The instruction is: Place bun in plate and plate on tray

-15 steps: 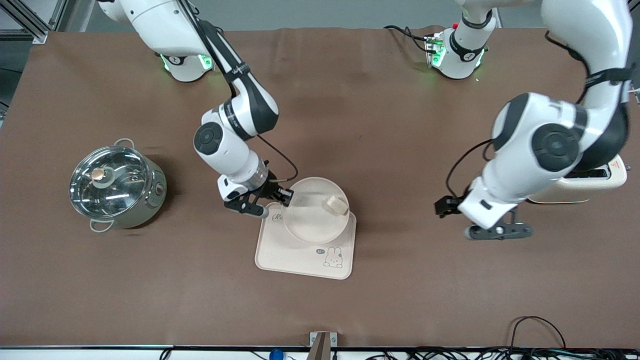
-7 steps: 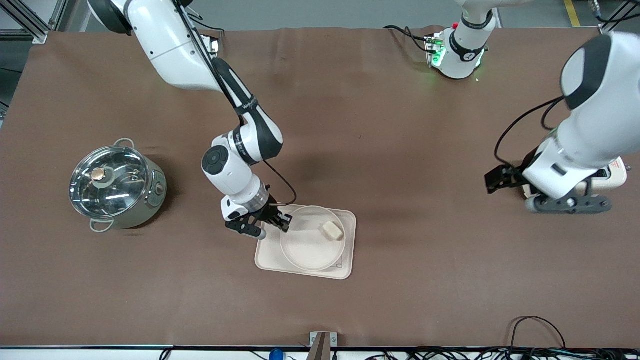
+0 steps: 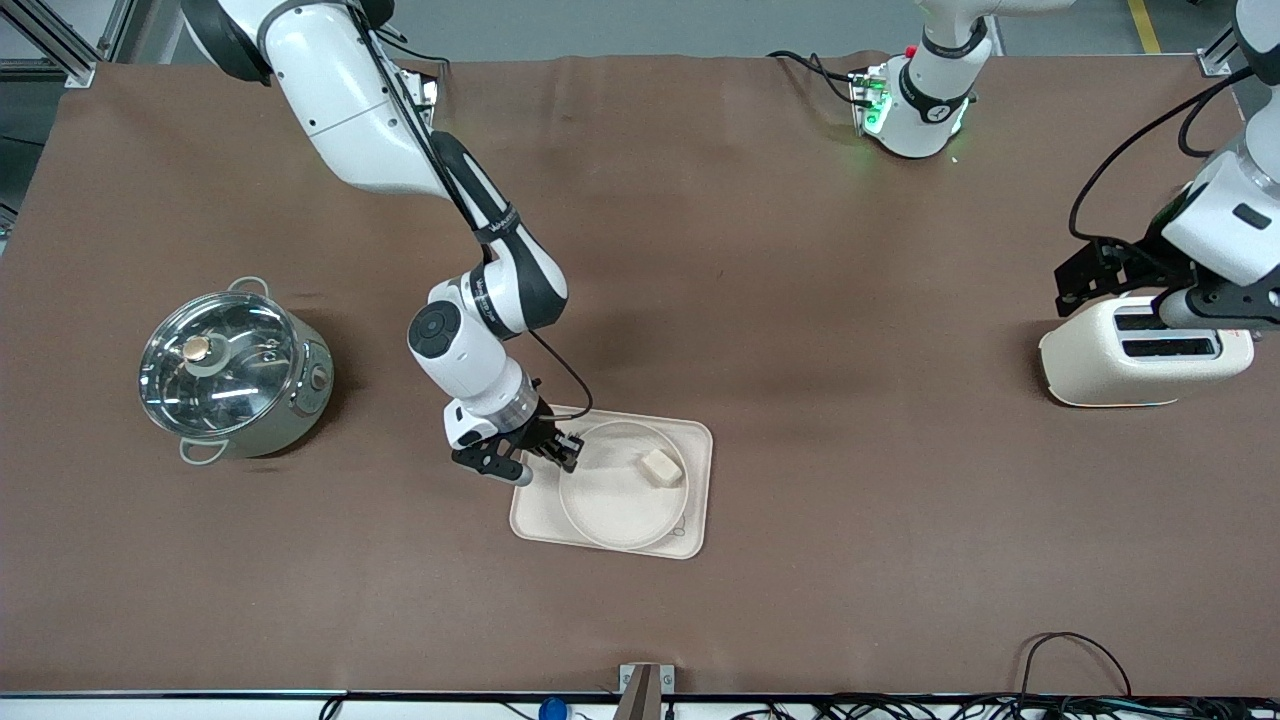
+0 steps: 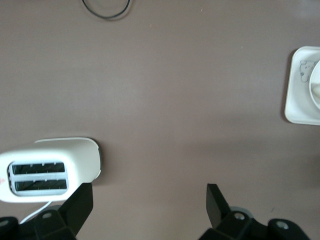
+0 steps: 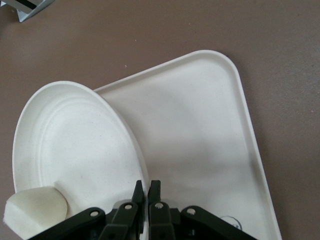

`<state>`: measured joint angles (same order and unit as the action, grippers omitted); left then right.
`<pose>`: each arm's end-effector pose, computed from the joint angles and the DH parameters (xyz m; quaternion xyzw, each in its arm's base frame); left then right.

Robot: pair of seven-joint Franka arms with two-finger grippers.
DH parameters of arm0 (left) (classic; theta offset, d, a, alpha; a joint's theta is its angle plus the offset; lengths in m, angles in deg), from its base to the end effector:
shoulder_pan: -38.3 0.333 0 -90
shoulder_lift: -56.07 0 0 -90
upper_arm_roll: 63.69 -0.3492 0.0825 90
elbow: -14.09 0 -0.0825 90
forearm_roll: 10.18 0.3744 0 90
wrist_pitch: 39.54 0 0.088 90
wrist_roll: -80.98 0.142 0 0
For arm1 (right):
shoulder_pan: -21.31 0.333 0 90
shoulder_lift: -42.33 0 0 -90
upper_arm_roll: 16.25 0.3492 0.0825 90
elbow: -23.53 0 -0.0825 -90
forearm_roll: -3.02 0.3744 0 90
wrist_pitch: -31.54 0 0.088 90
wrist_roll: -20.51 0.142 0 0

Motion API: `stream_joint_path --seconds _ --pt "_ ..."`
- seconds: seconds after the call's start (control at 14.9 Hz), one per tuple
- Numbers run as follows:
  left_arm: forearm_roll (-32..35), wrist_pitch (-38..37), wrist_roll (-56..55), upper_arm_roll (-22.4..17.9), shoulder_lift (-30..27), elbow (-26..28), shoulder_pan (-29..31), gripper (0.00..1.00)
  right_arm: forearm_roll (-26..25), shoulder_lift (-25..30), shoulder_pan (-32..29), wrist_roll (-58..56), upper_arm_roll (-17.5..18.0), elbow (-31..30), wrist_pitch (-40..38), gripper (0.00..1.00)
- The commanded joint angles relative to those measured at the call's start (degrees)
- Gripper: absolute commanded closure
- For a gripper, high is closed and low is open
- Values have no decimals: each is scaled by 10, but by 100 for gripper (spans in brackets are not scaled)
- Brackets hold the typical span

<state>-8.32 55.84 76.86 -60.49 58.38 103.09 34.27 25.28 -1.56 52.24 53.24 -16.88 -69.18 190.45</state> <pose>0.5666 -0.0669 0.6172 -0.9989 0.0280 -0.0369 0.0115 0.6549 0.3707 0.2127 -0.9597 0.1814 -0.1102 0.1844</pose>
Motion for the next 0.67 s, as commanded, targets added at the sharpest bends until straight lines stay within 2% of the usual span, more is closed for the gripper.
stream_joint_path --seconds 0.0,0.2,0.27,0.34,0.47,0.54,0.6 --pt "-11 31 9 0 -45 67 3 0 8 -9 -10 -14 9 3 9 100" --pt "-10 24 7 1 -29 43 3 0 8 -17 -10 -14 9 3 8 99" --pt "-11 10 7 1 -19 25 1 0 8 -18 -10 -12 9 3 7 95" --pt "-11 5 1 2 -14 15 -2 0 8 -18 -11 -10 9 3 5 80" --pt "-11 5 1 2 -13 15 -2 0 8 -16 -14 -11 9 3 3 34" --pt "-11 5 10 3 -11 15 1 0 8 -14 -16 -11 9 3 2 24" --pt "-11 5 10 3 -9 14 2 0 8 -10 -20 -11 9 2 -4 9"
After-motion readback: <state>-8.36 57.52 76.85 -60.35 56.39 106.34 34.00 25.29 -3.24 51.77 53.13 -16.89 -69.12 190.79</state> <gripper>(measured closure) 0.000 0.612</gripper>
